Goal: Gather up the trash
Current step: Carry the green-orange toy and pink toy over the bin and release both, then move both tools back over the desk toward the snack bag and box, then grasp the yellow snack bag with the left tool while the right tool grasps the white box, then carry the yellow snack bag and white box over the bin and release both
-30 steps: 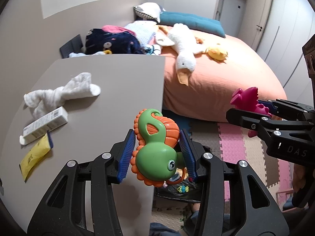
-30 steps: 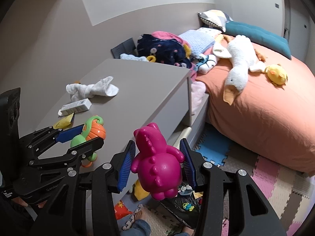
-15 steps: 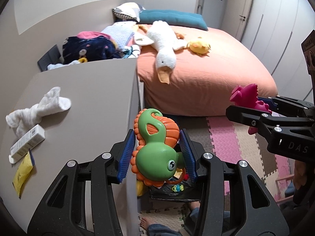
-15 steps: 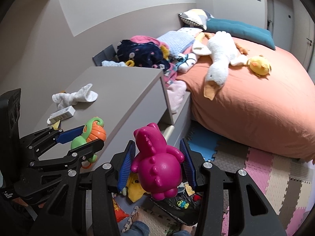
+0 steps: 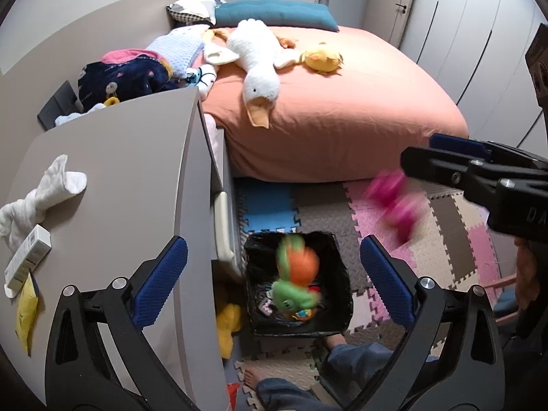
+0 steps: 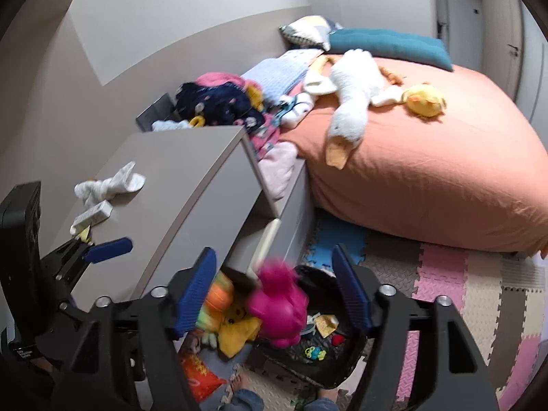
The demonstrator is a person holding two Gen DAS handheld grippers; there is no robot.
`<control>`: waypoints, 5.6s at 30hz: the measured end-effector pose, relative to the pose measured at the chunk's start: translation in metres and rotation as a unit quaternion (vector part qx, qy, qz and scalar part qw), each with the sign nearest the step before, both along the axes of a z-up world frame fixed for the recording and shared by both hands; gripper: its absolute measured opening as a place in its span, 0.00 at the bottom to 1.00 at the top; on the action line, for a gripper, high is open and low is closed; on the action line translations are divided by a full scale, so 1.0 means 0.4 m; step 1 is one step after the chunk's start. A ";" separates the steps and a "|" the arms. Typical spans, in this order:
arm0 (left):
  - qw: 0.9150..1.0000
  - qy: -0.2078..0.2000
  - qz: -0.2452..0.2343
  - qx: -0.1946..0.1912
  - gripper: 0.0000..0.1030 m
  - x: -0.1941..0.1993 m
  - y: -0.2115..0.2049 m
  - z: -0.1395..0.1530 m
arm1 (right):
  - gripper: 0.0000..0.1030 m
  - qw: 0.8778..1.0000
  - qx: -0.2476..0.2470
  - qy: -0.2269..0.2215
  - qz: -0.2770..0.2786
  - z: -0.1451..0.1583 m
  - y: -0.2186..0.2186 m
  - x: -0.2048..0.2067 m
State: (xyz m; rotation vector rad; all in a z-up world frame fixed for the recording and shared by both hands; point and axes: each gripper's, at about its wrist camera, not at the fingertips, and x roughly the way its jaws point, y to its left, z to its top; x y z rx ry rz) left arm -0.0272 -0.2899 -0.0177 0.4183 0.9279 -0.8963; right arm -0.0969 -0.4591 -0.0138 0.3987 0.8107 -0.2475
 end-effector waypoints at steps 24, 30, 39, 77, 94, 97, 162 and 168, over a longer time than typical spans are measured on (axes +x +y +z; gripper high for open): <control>0.999 -0.019 0.043 0.023 0.94 0.041 0.067 -0.007 | 0.75 1.000 0.010 0.000 0.026 -0.007 0.032 0.071; 0.997 -0.019 0.074 0.027 0.94 0.065 0.118 -0.006 | 0.75 0.998 0.012 0.001 0.059 -0.007 0.081 0.124; 0.991 -0.022 0.130 0.033 0.94 0.102 0.233 -0.007 | 0.75 0.993 0.013 0.003 0.121 -0.007 0.184 0.210; 0.966 -0.058 0.239 0.075 0.91 0.331 0.631 -0.077 | 0.75 0.965 0.043 0.024 0.259 -0.027 0.545 0.496; 0.969 -0.004 0.241 0.050 0.66 0.420 0.695 -0.127 | 0.75 0.948 0.037 0.035 0.316 -0.034 0.623 0.615; 0.969 0.003 0.244 0.044 0.49 0.418 0.700 -0.121 | 0.75 0.943 0.036 0.035 0.328 -0.036 0.642 0.629; 0.939 -0.016 0.343 -0.005 0.29 0.258 0.790 0.020 | 0.27 0.885 -0.051 0.031 0.462 -0.004 0.803 0.599; 0.949 -0.023 0.314 -0.004 0.30 0.225 0.733 0.038 | 0.27 0.896 -0.046 0.024 0.441 0.016 0.744 0.547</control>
